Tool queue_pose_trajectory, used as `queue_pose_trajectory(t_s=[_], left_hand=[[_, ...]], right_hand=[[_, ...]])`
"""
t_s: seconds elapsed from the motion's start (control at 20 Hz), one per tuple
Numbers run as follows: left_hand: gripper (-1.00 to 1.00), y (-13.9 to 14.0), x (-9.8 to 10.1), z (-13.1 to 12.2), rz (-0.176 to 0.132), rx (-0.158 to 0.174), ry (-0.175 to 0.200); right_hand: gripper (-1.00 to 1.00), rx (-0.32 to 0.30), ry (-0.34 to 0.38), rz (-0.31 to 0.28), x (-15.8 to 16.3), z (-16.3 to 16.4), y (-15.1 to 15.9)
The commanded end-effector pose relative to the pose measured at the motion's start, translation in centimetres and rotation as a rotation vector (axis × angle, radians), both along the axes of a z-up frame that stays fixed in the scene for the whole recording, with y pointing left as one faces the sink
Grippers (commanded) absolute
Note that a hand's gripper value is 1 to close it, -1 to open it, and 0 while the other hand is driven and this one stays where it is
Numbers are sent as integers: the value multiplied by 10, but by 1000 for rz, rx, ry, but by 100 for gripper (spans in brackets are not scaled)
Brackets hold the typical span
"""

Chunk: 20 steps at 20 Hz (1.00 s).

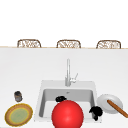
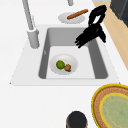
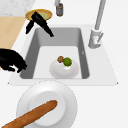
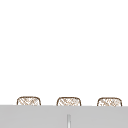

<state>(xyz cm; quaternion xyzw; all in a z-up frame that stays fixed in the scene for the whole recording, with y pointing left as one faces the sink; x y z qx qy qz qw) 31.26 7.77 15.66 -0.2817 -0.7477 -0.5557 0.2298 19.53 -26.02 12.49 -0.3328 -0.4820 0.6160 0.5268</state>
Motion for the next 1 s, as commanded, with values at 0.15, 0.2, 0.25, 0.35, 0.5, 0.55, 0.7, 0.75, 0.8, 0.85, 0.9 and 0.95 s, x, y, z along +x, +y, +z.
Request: queue_pose_trajectory(t_s=[0.15,0.2,0.25,0.35,0.5,0.55,0.7,0.75,0.8,0.85,0.9,0.95], left_hand=[[-100,-8,33,-53,32,-2,-15],[-100,-7,43,-59,26,-3,-6],[-100,-4,53,-64,25,-3,-4],[-100,0,68,-77,29,-13,-3],[-100,-13,76,-105,21,2,-17],[-100,-16,75,-111,19,-1,-29],[-100,-22,76,-133,-19,36,-12],[-100,-23,81,-140,-47,48,-12],[-100,-22,85,-147,-67,54,-12],[-100,-18,90,-151,-77,44,-12],[-100,-14,98,-152,-73,31,-11],[-100,-11,105,-154,-64,27,-5]], right_hand=[[0,0,0,0,0,0,0],[0,0,0,0,0,0,0],[0,0,0,0,0,0,0],[0,0,0,0,0,0,0],[0,0,0,0,0,0,0],[0,0,0,0,0,0,0],[0,0,0,0,0,0,0],[0,0,0,0,0,0,0],[0,0,0,0,0,0,0],[0,0,0,0,0,0,0],[0,0,0,0,0,0,0],[0,0,0,0,0,0,0]])
